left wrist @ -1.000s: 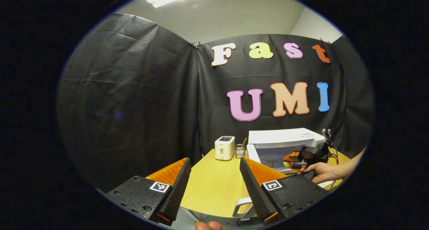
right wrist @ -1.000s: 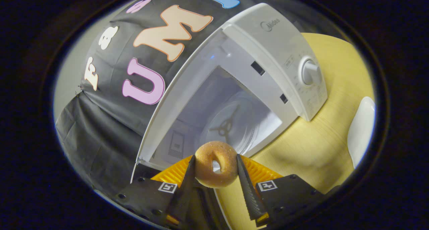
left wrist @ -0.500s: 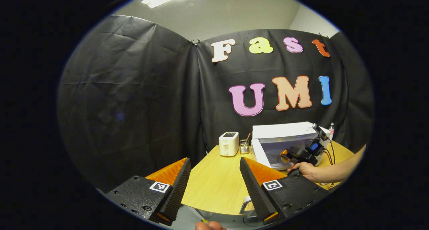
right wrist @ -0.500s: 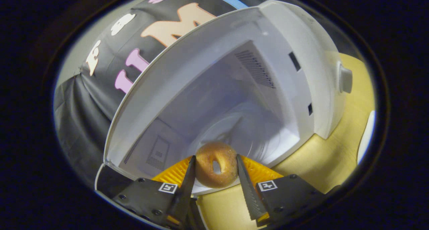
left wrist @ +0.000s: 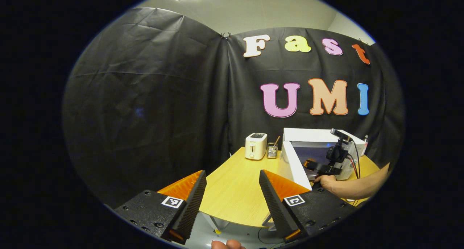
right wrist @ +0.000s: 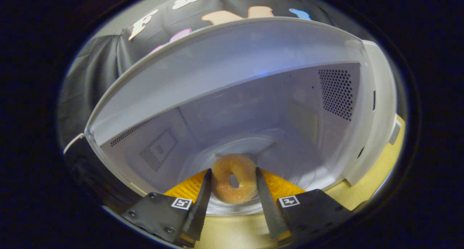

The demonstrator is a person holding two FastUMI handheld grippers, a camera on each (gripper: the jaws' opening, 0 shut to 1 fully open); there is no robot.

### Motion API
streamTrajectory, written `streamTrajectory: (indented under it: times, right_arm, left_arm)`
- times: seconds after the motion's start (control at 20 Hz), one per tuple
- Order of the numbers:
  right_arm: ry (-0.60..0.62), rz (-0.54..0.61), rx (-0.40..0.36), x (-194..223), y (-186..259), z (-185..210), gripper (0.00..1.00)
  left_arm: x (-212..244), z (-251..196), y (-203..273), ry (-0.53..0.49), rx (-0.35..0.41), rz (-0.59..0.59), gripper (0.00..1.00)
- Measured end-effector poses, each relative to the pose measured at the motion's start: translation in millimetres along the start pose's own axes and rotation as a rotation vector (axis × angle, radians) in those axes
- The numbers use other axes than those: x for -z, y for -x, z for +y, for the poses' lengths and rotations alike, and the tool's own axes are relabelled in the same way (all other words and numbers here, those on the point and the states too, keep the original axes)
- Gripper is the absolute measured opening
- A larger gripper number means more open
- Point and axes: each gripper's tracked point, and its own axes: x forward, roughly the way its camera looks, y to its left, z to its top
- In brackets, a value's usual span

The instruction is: Open the microwave oven with the left hand, put the food in, and close the microwave oven.

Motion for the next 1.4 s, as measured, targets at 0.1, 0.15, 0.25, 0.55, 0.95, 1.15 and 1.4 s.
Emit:
streamTrajectory:
  times: [0.1,0.15,0.25,0.55,0.95,1.15,1.4]
  right_arm:
    - [0.019,-0.003,0.014,1,-3,-5,0.65]
    - [0.028,-0.009,0.009,0,-3,-3,0.68]
    - [0.050,-0.005,0.006,2,-5,-1,0.74]
    - [0.018,-0.017,0.000,-10,2,-2,0.84]
    - [0.054,-0.011,-0.134,-34,70,8,0.90]
    - [0.050,-0.025,-0.214,-58,121,-1,0.84]
    - [0.047,-0.018,-0.246,-76,177,-48,0.84]
  left_arm:
    - [-2,-1,-1,-0.014,0.001,-0.004,0.86]
    - [-2,-2,-1,-0.016,0.003,-0.004,0.86]
    - [-3,-7,-5,-0.011,0.014,-0.004,0.86]
    - [-9,-18,-11,-0.043,0.039,-0.020,0.86]
    - [21,-5,7,-0.076,0.042,0.059,0.86]
    - [36,5,7,-0.096,0.026,0.104,0.86]
    - [49,15,-1,-0.102,0.028,0.116,0.86]
